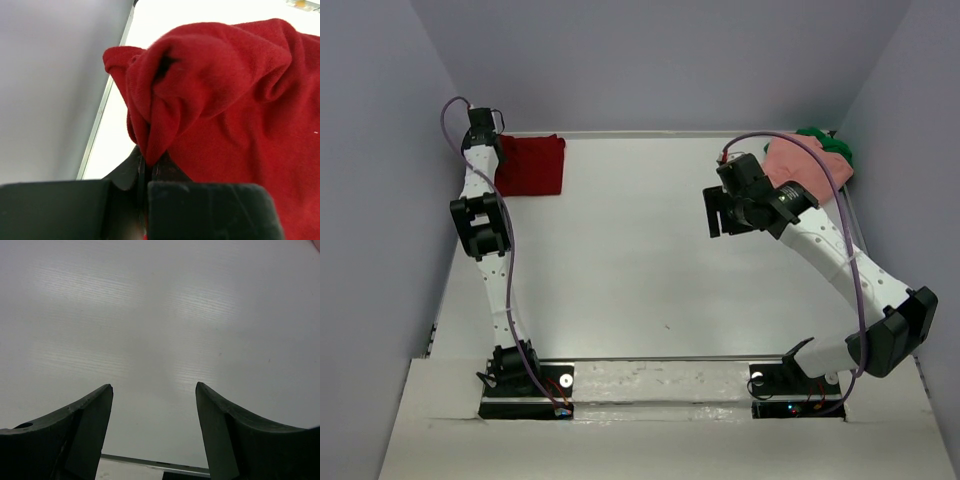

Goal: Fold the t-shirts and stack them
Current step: Neatly place the folded tshirt to the corner

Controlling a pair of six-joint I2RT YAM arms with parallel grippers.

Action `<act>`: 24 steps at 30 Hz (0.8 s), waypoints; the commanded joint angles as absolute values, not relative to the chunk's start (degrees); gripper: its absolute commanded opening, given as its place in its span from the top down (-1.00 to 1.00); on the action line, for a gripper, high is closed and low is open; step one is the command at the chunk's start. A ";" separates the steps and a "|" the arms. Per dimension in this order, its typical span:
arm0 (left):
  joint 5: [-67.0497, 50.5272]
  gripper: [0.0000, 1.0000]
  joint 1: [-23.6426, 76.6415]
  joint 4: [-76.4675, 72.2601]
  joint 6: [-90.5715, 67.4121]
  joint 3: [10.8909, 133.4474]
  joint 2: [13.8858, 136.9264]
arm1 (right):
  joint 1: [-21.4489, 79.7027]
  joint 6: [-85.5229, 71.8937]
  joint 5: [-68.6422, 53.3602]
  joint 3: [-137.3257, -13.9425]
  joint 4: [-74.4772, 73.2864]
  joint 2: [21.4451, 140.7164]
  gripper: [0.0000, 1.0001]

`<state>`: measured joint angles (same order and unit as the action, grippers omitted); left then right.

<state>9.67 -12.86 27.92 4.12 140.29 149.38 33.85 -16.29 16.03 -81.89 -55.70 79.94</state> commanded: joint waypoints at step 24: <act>6.33 0.21 -16.00 20.40 3.34 142.12 149.51 | 34.72 -19.43 13.98 -83.41 -58.01 79.54 -0.41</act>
